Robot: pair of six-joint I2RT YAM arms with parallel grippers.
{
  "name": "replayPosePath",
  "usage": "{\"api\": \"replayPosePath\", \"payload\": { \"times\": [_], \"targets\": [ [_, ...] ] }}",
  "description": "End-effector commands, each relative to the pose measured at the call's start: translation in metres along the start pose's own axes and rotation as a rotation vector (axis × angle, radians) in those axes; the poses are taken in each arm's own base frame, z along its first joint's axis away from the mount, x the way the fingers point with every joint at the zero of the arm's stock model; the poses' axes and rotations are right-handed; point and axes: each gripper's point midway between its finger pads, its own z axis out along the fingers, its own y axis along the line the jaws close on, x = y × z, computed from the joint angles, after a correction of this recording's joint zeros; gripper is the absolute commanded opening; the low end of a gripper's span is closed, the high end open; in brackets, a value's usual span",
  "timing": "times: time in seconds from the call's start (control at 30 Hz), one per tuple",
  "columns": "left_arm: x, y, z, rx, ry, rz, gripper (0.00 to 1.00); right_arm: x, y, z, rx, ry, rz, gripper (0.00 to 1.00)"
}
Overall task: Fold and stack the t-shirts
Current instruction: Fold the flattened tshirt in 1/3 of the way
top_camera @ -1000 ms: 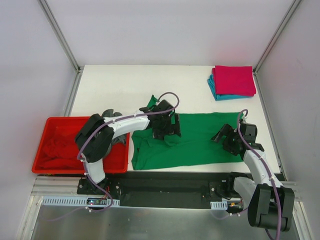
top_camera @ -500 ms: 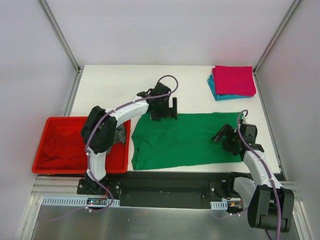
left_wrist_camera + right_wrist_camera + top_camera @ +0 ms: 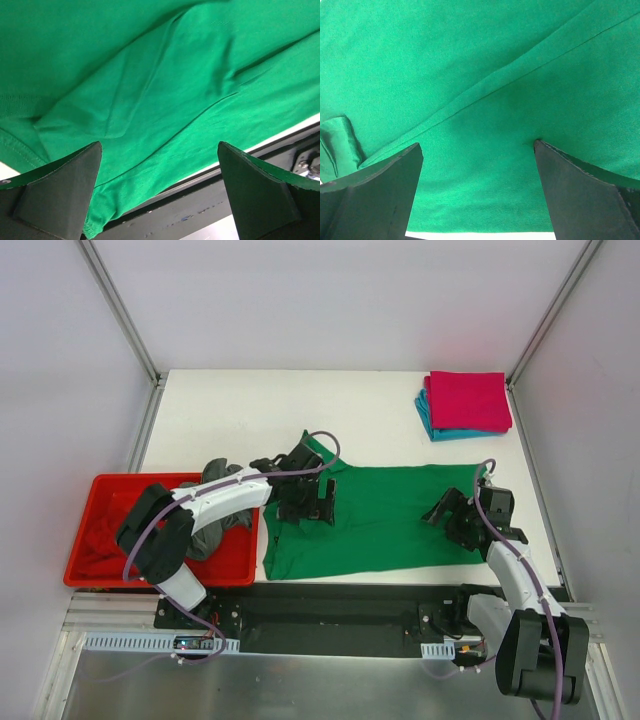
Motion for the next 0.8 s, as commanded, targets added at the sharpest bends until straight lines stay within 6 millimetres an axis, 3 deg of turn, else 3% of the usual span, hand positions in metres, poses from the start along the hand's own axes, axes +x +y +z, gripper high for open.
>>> {"api": "replayPosePath", "payload": {
  "times": [0.0, 0.17, 0.33, 0.5, 0.77],
  "targets": [
    [0.022, 0.007, 0.008, -0.007, 0.035, -0.038, 0.99, 0.014, -0.010, 0.004, 0.042, 0.044, 0.002, 0.96],
    [0.022, 0.007, 0.018, -0.005, 0.048, -0.046, 0.99, 0.013, -0.012, 0.004, 0.054, 0.041, -0.001, 0.96],
    [0.005, 0.012, 0.030, -0.062, 0.004, -0.035, 0.99, 0.013, -0.011, 0.004, 0.052, 0.039, -0.002, 0.96],
    [-0.028, 0.014, 0.031, -0.091, -0.073, -0.028, 0.99, 0.011, -0.010, 0.002, 0.051, 0.033, -0.005, 0.96],
    [-0.096, 0.052, 0.026, -0.129, -0.194, -0.176, 0.99, 0.013, -0.010, 0.002, 0.049, 0.042, -0.009, 0.96]
  ]
}}
